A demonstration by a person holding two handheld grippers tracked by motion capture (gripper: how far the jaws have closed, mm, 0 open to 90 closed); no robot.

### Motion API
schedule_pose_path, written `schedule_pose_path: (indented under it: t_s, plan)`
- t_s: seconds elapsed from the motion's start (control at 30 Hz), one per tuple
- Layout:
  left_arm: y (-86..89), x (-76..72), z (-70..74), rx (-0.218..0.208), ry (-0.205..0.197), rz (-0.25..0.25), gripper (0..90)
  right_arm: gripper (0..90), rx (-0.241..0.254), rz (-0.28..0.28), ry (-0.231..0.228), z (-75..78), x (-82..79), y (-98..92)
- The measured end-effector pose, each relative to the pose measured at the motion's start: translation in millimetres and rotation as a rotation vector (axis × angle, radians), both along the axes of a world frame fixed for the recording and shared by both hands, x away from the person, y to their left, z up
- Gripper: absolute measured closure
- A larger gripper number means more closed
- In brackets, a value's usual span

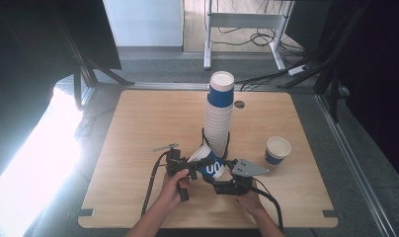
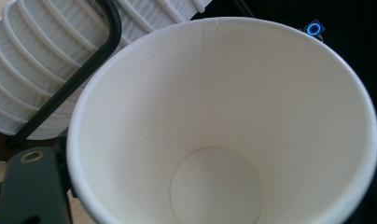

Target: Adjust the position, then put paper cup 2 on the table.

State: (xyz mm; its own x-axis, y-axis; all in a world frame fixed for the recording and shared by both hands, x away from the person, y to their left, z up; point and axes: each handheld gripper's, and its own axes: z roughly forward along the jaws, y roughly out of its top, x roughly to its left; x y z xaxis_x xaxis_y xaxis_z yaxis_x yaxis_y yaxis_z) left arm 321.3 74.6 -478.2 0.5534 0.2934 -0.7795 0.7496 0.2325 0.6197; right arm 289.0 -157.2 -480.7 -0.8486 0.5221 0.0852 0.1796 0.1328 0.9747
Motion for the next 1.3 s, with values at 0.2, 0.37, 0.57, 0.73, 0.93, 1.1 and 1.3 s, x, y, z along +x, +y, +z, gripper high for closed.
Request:
schedule_pose_path:
  t_s: [0.2, 0.37, 0.57, 0.73, 0.93, 1.1, 1.3]
  plan:
    - [1.1, -1.0, 1.1, 0.026, -0.019, 0.004, 18.2, 26.3, -0.005, 0.005, 0.019, -0.4, 1.2, 0.2]
    - [4.0, -2.3, 4.7, 0.054, -0.049, 0.013, 18.5, 24.1, 0.003, 0.016, 0.042, -0.2, 1.8, 0.2]
    - [7.9, -4.5, 14.8, 0.105, -0.094, 0.017, 18.5, 18.9, -0.002, 0.016, 0.057, 2.5, 2.0, -3.0]
    - [6.0, -8.0, 20.9, 0.176, -0.133, 0.018, 18.5, 16.9, -0.021, 0.024, 0.06, 4.2, 1.3, -3.5]
    - [5.4, -9.4, 26.7, 0.26, -0.171, 0.019, 18.4, 14.7, -0.04, 0.026, 0.061, 10.7, 0.4, -9.6]
    - [6.5, -9.4, 31.2, 0.307, -0.202, 0.018, 18.4, 14.1, -0.058, 0.026, 0.063, 14.1, 0.1, -15.3]
    - [5.9, -10.1, 35.8, 0.357, -0.231, 0.015, 18.4, 14.4, -0.09, 0.023, 0.064, 16.3, -0.7, -16.2]
